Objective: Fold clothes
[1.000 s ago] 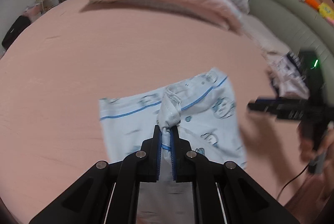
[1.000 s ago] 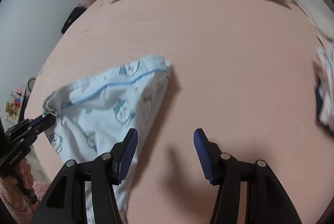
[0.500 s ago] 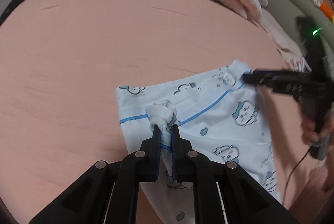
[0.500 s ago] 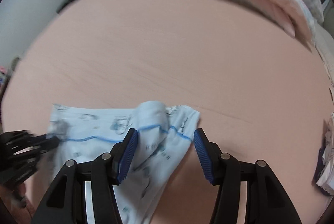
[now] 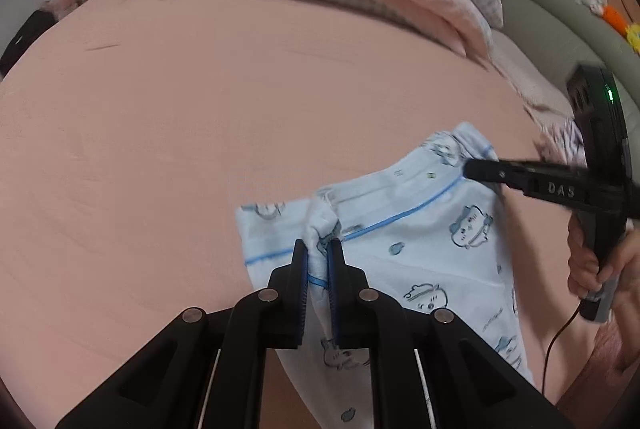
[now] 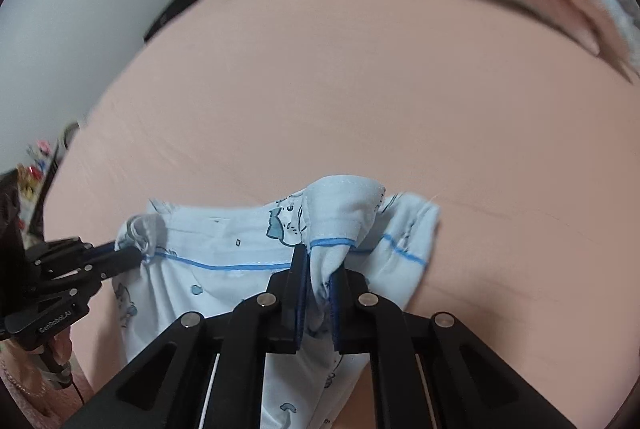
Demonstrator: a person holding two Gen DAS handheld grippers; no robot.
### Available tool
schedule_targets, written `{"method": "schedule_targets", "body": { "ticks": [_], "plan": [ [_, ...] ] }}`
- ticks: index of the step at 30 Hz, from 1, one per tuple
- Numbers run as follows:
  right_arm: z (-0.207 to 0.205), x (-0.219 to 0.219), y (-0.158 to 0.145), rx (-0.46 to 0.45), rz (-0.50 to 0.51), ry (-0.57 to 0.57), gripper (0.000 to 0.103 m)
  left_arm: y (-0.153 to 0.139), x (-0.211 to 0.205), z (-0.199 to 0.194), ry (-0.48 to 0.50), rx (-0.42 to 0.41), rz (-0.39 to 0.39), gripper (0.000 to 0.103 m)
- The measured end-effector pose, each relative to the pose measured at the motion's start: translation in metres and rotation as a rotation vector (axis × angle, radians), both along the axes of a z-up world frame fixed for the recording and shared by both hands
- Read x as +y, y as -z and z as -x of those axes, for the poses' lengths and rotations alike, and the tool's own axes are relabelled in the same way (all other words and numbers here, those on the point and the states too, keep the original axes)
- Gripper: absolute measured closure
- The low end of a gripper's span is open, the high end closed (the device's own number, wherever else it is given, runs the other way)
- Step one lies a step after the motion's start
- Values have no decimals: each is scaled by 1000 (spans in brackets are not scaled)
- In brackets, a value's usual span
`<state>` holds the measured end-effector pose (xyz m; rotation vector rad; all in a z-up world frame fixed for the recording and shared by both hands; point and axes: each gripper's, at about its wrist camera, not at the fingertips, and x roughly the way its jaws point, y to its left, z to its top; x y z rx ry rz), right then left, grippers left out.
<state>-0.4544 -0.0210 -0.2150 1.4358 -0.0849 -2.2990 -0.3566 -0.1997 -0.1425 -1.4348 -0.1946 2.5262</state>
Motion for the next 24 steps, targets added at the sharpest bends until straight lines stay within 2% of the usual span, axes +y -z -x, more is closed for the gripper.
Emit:
{"method": "schedule_targets", "body": {
  "ticks": [2,5,7,9,10,11,12,15,16,17,20,21,24],
  "plan": [
    [1,8,-1,5,13,29,96,4,-5,8,-16,-4,5,95],
    [10,10,22,-49,20,54,96,26,-10,25,-55,-50,48,92],
    [12,9,40,-64,4,61,96,39,-15,32,-95,-94,133,93],
    [12,8,53,-69,-8,71,98,40,-23,35,-149,-84,188,93],
    [11,10,51,-75,10,86,98,33,-30,32,-180,-60,167,93],
    [9,12,49,-81,22,98,92,26,-37,29,-206,-35,142,93],
    [8,11,45,-78,28,107,91,18,-40,24,-194,-6,88,93],
    [3,7,24,-4,57,131,84,4,-20,11,-47,62,-16,93],
    [-4,6,15,39,56,135,82,8,-10,10,1,44,-30,93],
    [-10,3,7,82,36,136,75,12,1,10,46,23,-42,93],
    [-23,-12,-6,158,-39,138,70,37,19,16,101,-79,-6,93],
    [-23,-10,-2,139,-36,107,68,43,19,15,103,-100,25,93],
    [-10,-2,32,-17,-35,9,68,52,15,16,53,-127,129,93]
  ]
}}
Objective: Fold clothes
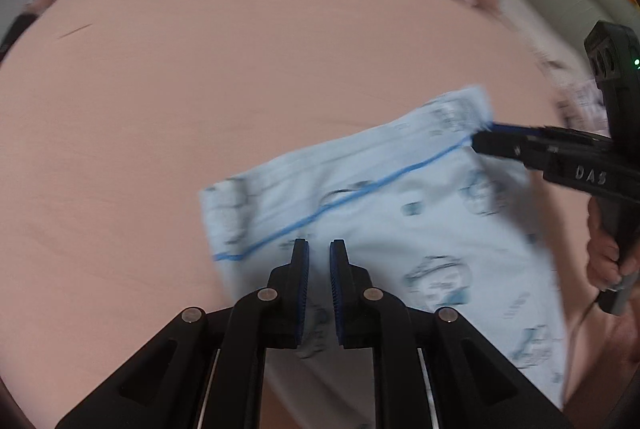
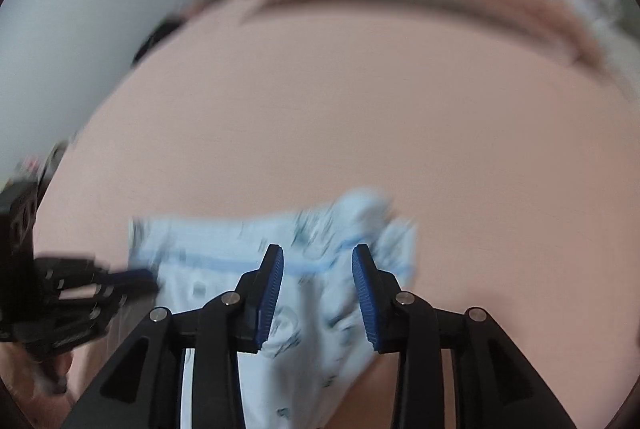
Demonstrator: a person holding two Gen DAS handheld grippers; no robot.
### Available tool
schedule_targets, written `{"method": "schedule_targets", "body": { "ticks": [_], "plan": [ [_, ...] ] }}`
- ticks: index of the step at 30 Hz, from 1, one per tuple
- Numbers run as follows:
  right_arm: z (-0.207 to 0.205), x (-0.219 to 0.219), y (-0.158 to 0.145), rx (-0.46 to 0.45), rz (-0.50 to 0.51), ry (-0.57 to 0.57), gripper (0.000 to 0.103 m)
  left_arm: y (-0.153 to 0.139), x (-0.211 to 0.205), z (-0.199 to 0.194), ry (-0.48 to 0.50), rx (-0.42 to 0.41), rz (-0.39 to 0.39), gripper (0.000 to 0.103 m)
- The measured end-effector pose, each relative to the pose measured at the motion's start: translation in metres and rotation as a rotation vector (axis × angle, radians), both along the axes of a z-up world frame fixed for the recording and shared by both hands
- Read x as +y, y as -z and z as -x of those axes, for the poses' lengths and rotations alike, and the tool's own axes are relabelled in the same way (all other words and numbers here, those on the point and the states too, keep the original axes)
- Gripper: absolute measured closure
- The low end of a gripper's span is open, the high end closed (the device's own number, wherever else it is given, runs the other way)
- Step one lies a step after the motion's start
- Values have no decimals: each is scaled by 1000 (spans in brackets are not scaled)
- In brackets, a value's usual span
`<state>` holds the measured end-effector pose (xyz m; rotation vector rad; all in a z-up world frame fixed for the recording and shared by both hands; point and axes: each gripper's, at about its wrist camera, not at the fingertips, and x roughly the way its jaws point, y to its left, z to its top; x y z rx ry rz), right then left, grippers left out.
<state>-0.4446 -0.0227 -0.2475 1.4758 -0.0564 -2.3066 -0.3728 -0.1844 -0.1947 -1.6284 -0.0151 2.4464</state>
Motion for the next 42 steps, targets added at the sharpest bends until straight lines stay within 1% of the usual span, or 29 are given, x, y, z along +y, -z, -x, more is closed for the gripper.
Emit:
{"method": "schedule_targets", "body": {
  "ticks": [1,2,3,5,6,8,10,11,12,13,15,16,17,18,19,20,21,23,24,25,26,27,31,32,33,34,36,39,42],
  "plan": [
    [5,-2,11,-23,-20,4,68,0,-3,0,-18,6,24,93],
    [8,1,18,-30,-29,21,70,-1,-9,2,-50,17,48,93],
    [10,8,21,-32,1,39,72,-2,-15,3,-79,28,69,93],
    [10,25,20,-47,75,95,72,-3,-22,7,-108,47,73,93],
    [9,34,19,-56,106,126,72,-5,-21,8,-118,67,97,93],
    [9,45,19,-64,153,171,72,-17,-19,6,-146,137,159,93],
    [17,38,16,-63,154,193,72,-31,-24,3,-132,174,36,93],
    [17,30,10,-46,139,189,71,-36,-26,1,-124,185,-19,93],
    [12,24,3,-14,121,177,69,-31,-25,3,-108,166,-29,92],
    [7,17,-4,22,100,162,69,-26,-24,4,-94,143,-34,92],
    [4,21,-15,54,62,124,68,2,-20,13,-94,40,34,93],
    [7,13,-12,42,14,110,68,5,-19,13,-94,42,39,93],
    [26,3,-7,16,-46,108,69,7,-19,13,-95,46,41,93],
    [49,-5,-5,-8,-60,123,69,1,-22,12,-108,63,35,93],
    [54,-4,-1,-31,-38,148,69,-8,-27,8,-134,91,34,93],
    [55,0,-1,-40,-4,176,69,-16,-31,2,-149,116,9,92],
    [50,8,-7,-33,46,208,69,-24,-36,-4,-163,137,-22,92],
    [34,18,-20,-6,98,233,68,-27,-43,-20,-178,102,-154,91],
    [25,21,-25,4,109,232,68,-24,-41,-28,-190,69,-197,90],
    [16,22,-28,6,108,227,68,-20,-39,-36,-199,37,-235,87],
    [7,23,-30,4,103,225,68,-17,-34,-44,-181,14,-227,83],
    [-1,22,-31,-2,106,227,68,-14,-29,-52,-165,-7,-221,83],
    [-29,7,-14,-70,177,209,68,1,-19,-76,-160,-35,-219,83],
    [-45,10,-12,-78,185,200,68,4,-16,-82,-158,-42,-218,83],
    [-70,24,-14,-71,179,188,68,8,-14,-87,-158,-49,-219,83],
    [-89,29,-16,-63,173,173,68,9,-14,-93,-162,-57,-231,83],
    [-113,21,-23,-44,169,139,68,12,-15,-104,-170,-70,-270,83],
    [-133,2,-33,-23,167,86,68,17,-4,-114,-169,-86,-310,83],
    [-147,-15,-29,-33,136,50,68,11,0,-126,-132,-82,-316,82]
  ]
}}
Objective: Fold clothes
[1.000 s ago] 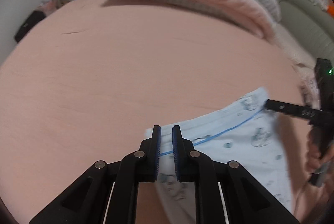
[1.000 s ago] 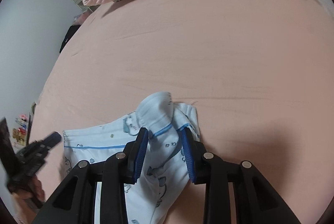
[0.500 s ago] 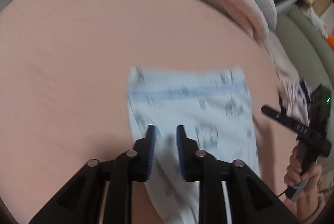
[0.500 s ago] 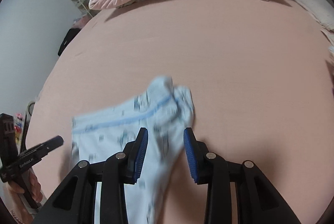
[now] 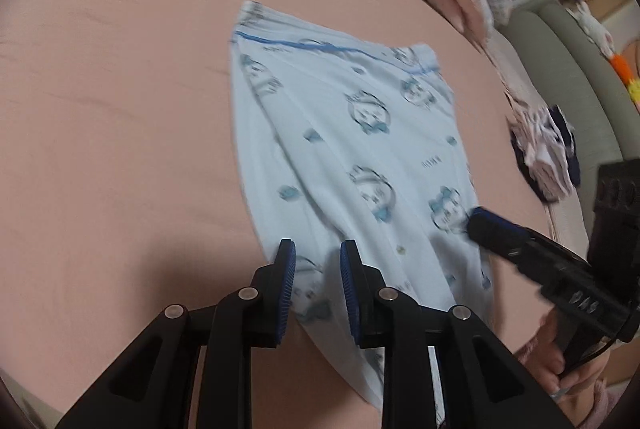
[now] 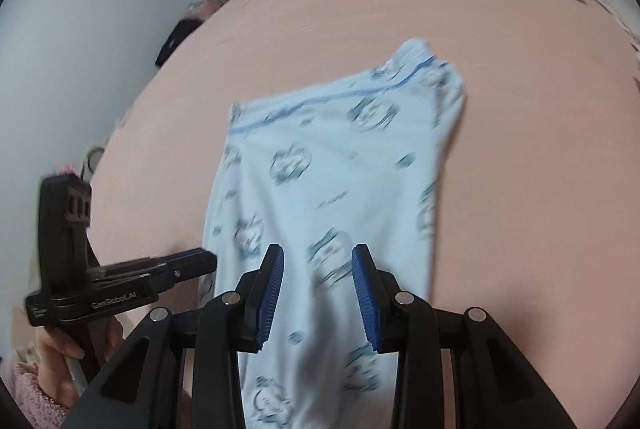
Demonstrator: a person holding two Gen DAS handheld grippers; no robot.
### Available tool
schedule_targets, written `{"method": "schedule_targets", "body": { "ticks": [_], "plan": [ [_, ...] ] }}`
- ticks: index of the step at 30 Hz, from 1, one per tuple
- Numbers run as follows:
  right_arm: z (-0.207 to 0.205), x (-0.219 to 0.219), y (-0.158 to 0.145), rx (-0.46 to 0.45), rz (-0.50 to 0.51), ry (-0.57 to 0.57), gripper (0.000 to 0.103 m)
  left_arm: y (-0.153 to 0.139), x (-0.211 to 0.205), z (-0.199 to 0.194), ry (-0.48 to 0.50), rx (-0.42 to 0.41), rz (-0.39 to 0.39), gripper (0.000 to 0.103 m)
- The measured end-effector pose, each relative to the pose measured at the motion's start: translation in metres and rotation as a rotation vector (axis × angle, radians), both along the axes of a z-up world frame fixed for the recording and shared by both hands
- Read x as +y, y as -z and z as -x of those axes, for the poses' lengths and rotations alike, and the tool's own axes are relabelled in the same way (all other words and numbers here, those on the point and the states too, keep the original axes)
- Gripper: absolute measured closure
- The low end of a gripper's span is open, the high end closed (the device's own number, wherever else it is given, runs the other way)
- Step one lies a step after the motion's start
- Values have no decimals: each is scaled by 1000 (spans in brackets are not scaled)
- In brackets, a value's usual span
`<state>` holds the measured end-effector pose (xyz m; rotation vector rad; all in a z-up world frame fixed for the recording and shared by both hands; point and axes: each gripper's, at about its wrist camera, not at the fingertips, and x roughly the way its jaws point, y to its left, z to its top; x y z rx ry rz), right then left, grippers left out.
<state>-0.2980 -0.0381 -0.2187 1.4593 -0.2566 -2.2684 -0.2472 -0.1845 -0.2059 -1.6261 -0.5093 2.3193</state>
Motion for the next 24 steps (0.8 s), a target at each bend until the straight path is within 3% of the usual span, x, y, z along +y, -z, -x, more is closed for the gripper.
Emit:
{"method": "schedule_targets", "body": {
  "ticks": [5,10,18,21,24],
  "plan": [
    [-14,0,12,-24,-69,-7,68,2,8,3,19,4,-35,82],
    [-17,20,11,-49,-22,32,68,-2,3,1,-5,25,-103,82],
    [-5,27,24,-61,-44,36,68,9,13,1,34,-10,-102,82],
    [-5,29,22,-57,-45,35,68,12,18,3,37,-12,-73,97],
    [-8,33,20,-61,-38,39,68,3,15,-2,26,21,-70,101]
  ]
}}
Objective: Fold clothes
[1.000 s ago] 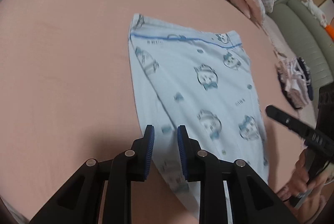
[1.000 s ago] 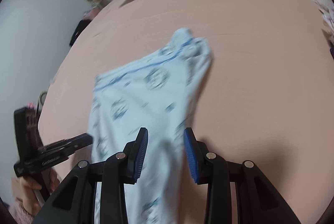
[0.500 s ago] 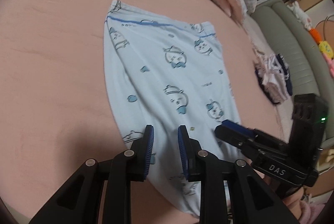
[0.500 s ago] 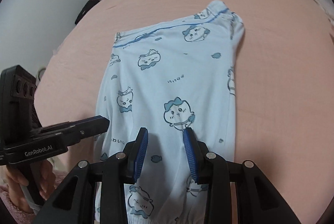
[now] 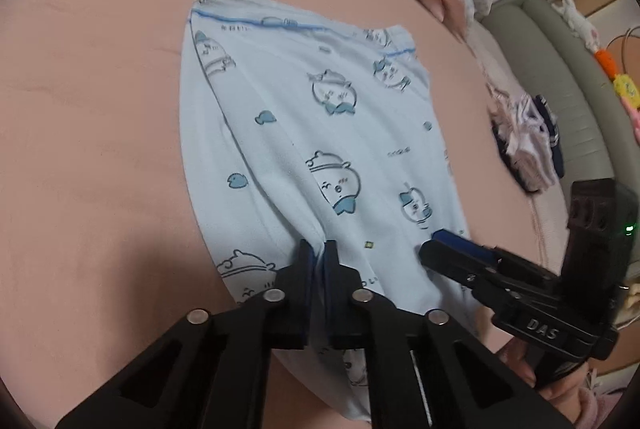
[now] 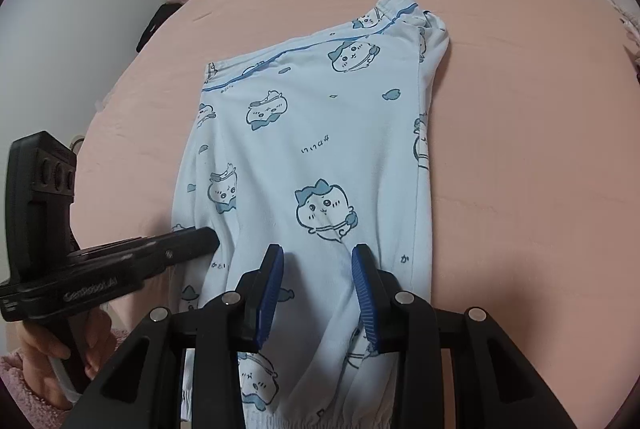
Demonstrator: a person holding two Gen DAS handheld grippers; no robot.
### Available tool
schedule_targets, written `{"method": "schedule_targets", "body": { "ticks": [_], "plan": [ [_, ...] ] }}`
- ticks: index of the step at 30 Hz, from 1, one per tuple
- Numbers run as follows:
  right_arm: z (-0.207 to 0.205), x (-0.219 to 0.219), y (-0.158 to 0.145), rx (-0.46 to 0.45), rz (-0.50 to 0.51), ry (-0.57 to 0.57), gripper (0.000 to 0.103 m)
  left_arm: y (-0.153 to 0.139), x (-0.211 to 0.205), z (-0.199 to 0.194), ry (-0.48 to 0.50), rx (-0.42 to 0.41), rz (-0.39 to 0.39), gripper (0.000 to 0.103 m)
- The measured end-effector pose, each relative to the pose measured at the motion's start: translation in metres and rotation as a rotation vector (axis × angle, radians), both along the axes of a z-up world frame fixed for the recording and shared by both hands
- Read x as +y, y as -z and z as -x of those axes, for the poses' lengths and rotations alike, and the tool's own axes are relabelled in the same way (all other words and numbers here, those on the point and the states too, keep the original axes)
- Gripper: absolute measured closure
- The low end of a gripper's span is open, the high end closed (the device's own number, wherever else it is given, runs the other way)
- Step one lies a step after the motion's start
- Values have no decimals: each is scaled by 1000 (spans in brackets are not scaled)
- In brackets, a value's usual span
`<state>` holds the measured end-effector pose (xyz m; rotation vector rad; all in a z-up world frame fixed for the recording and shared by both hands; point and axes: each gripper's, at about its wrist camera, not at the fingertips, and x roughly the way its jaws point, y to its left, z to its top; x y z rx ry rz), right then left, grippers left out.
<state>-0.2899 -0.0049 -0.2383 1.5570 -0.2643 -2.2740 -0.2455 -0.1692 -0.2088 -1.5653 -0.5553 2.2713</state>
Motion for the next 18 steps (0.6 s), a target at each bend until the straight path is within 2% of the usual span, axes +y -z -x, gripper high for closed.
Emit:
{"method": "schedule_targets", "body": {
  "ticks": [5,12,13,14,17,18],
  "plan": [
    [3,4,-4,-4,11,12,68,-22,-10,-18,-35,75,32,102],
    [10,-2,-7,5,-10,8,68,5,-25,-20,-72,-30,88,102],
    [11,-2,-8,8,-13,9,68,8,-25,-19,-68,-43,127,100],
    [11,-2,-8,9,-23,7,68,10,-25,-19,-70,-47,145,98],
    [13,-2,3,-16,-107,5,68,5,-35,-17,-99,-65,115,98],
    [10,2,1,-10,-96,6,69,-1,-38,-17,-118,-45,141,98]
  ]
}}
